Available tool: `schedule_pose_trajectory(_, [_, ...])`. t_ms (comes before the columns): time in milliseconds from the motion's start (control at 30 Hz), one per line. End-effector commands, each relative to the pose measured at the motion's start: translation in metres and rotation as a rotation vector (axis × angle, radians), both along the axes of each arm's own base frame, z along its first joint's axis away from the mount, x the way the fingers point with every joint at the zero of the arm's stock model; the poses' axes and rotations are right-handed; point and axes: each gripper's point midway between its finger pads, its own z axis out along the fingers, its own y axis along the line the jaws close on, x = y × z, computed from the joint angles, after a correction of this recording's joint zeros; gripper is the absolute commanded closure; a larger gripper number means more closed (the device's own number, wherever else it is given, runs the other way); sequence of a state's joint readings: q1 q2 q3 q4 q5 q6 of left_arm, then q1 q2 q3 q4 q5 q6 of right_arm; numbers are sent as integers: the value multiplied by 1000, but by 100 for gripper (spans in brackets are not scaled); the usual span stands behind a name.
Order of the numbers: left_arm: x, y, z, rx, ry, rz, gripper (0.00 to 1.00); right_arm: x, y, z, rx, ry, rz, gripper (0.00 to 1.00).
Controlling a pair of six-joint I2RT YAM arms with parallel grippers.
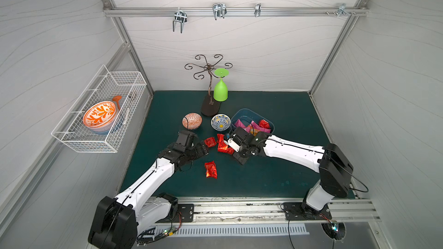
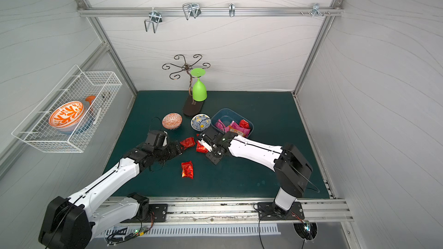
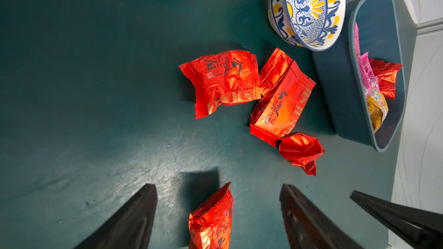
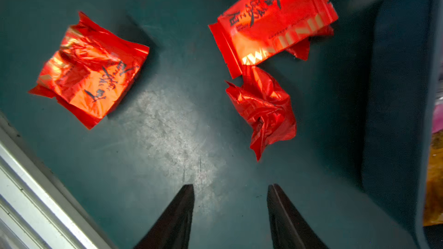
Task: Put the tea bags into the storage box
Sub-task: Pick up the tea bag from the center of the board.
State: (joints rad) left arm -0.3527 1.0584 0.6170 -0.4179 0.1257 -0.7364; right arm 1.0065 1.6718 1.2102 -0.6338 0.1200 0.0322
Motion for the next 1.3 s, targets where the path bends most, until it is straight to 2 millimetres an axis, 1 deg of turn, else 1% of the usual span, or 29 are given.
schedule_pose_trajectory(0, [4, -2, 3, -15, -21, -3, 15, 7, 3, -9, 7, 3, -79, 47])
schedule_pose_trajectory(167, [2, 0, 4, -9, -26, 3, 15, 25, 4, -25, -66, -41, -116, 46])
schedule_pose_trajectory(300, [1, 1, 4, -2, -30, 4, 15, 33, 6, -34, -98, -57, -134, 47])
schedule_pose_trajectory(400, [0, 2, 3, 0, -30, 5, 15, 40, 4, -40, -109, -53, -160, 51])
schedule_pose_trajectory(500, [0, 2, 3, 1, -31, 5, 15, 43, 2, -45, -112, -39, -172, 60])
schedule_pose_trajectory(567, [0, 3, 2, 3, -30, 6, 15, 44, 1, -48, -111, -28, -178, 69])
schedule_pose_trajectory(700, [0, 2, 2, 3, -31, 4, 15, 44, 0, -50, -111, -17, -183, 96])
schedule_pose_trajectory(733, [0, 3, 2, 2, -30, 5, 15, 44, -1, -50, -110, -14, -184, 100])
schedule_pose_trajectory(867, [0, 3, 2, 2, -31, 5, 15, 41, -2, -44, -96, -6, -180, 100])
schedule_pose_trajectory(1000, [0, 3, 3, 1, -34, 7, 15, 34, -7, -30, -71, -2, -180, 100])
schedule_pose_trajectory(1100, [1, 2, 4, -1, -36, 6, 15, 27, -10, -14, -28, 3, -181, 100])
schedule_pose_trajectory(1167, [1, 2, 4, -3, -34, 5, 15, 23, -12, 2, 12, -3, -180, 100])
schedule_pose_trajectory(1267, [2, 0, 4, -9, -32, 3, 15, 22, -15, 27, 67, -28, -183, 100])
